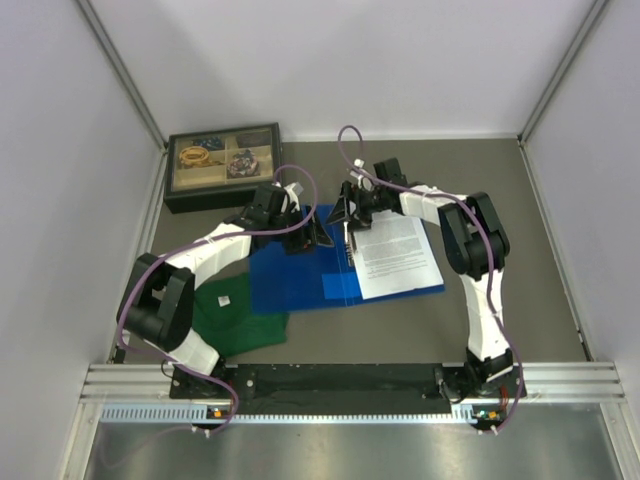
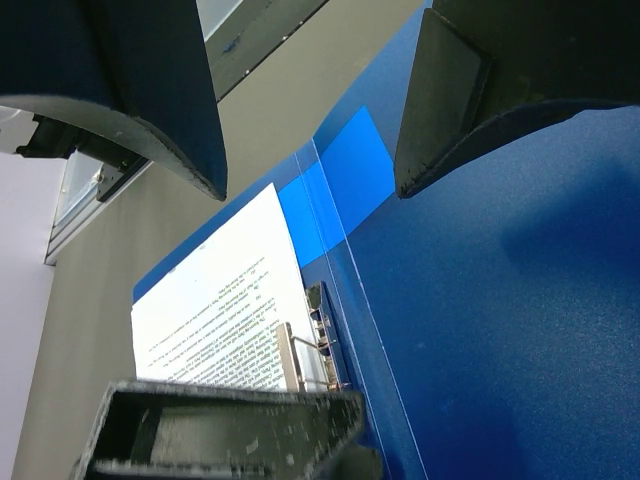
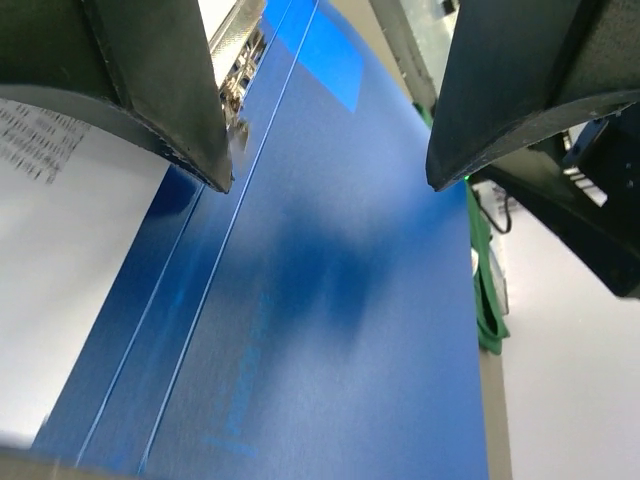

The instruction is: Put the files into the folder

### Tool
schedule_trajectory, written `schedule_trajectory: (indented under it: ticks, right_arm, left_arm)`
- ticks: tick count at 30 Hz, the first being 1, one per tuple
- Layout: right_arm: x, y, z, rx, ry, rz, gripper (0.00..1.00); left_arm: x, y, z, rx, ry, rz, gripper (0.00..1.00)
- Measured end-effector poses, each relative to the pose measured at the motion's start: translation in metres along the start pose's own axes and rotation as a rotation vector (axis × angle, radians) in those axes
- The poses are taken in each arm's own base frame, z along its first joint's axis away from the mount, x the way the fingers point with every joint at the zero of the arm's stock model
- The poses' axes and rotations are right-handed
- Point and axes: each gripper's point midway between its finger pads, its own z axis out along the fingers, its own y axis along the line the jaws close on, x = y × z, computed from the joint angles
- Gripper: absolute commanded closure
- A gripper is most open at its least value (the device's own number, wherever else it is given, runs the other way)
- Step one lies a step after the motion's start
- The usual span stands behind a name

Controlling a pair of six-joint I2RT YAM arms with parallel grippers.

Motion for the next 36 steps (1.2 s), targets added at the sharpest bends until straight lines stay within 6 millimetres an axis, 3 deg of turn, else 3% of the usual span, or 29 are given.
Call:
schedule_trajectory:
  ticks: [5, 12, 15, 17, 18, 21, 23, 27, 36]
  right_arm:
    - [0.017, 0.005, -0.008, -0.009, 0.020, 0.030, 0.22]
    - [0.035, 0.040, -0.031, 0.005, 0.014, -0.004, 0.20]
    - [0.035, 0.046, -0.043, 0.080, -0.017, 0.011, 0.21]
    - [0.036, 0.042, -0.051, 0.164, -0.041, 0.066, 0.25]
    - [0.038, 0.039, -0.055, 0.208, -0.049, 0.112, 0.33]
    - [0.047, 0.027, -0.060, 0.295, -0.052, 0.252, 0.47]
    - [0.059, 0.015, -0.060, 0.343, -0.052, 0.357, 0.48]
    - [0.078, -0.001, -0.061, 0.420, -0.042, 0.507, 0.61]
    - [0.075, -0.001, -0.058, 0.422, -0.086, 0.642, 0.61]
  left_arm:
    - [0.000, 0.001, 0.001, 0.001, -0.002, 0.001, 0.27]
    - [0.004, 0.004, 0.003, 0.003, -0.004, -0.005, 0.29]
    - [0.003, 0.005, 0.005, 0.006, -0.009, -0.007, 0.34]
    - [0.001, 0.009, 0.011, -0.001, -0.012, -0.012, 0.42]
    - [0.001, 0.012, 0.015, -0.010, -0.008, -0.020, 0.44]
    - [0.001, 0.029, 0.034, -0.066, 0.015, -0.054, 0.45]
    - [0.002, 0.042, 0.048, -0.110, 0.030, -0.072, 0.46]
    - [0.002, 0.051, 0.061, -0.158, 0.032, -0.084, 0.48]
    - [-0.004, 0.050, 0.067, -0.198, -0.004, -0.062, 0.48]
